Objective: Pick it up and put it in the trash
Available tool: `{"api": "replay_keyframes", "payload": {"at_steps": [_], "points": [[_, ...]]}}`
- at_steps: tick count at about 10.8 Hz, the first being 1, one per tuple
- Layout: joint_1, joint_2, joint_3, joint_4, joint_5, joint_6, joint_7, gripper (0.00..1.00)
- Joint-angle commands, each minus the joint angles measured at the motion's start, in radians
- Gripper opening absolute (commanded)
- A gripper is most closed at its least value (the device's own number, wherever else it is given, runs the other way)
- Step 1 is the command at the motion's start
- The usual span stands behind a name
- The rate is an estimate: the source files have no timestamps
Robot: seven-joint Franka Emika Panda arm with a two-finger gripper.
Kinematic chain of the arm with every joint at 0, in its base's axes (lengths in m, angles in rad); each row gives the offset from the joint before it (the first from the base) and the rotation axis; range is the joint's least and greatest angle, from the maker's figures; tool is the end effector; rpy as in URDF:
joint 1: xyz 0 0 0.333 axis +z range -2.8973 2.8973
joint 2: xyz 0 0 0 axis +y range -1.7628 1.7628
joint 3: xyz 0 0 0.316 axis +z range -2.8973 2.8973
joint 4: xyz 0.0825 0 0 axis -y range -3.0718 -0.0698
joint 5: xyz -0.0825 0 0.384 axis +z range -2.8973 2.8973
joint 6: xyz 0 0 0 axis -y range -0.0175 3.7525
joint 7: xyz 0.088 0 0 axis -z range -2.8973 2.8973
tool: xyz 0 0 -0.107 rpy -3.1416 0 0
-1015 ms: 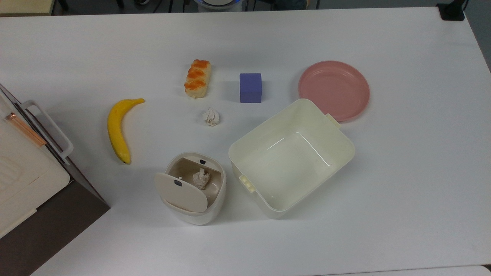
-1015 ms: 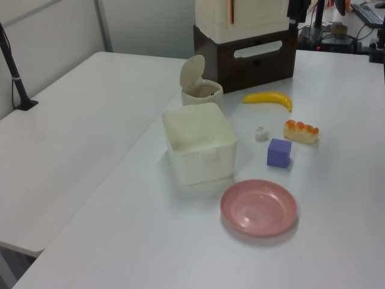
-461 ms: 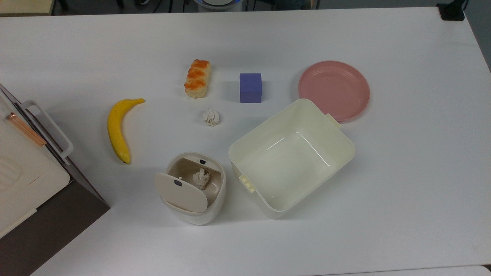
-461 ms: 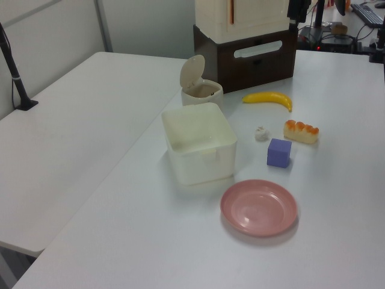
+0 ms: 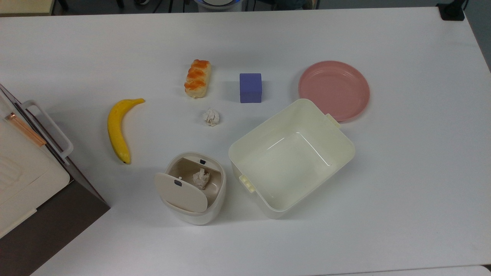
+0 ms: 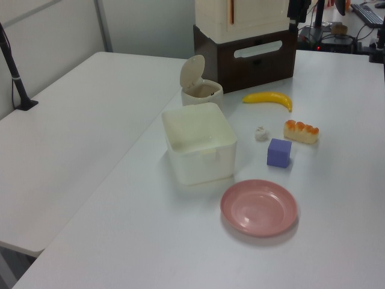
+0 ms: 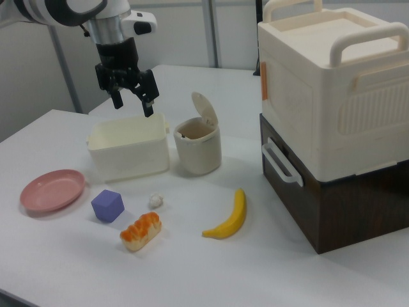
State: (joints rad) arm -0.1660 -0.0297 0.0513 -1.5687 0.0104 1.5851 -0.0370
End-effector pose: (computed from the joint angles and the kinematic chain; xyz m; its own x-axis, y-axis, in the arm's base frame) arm 0.5437 -0.0611 0.6431 0.9959 -0.0776 0.0463 -0.0774 -0.9970 -0.0072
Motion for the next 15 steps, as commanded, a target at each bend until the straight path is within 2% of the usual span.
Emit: {"api": "replay_keyframes", "payload": {"at_steps": [1,15], "points": [[0.010,-0.009,-0.002,0.001,-0.018,-0.034,-0.015,1.00],[0.003,-0.029,-0.010,0.016,-0.012,-0.062,-0.007,1.00]]}}
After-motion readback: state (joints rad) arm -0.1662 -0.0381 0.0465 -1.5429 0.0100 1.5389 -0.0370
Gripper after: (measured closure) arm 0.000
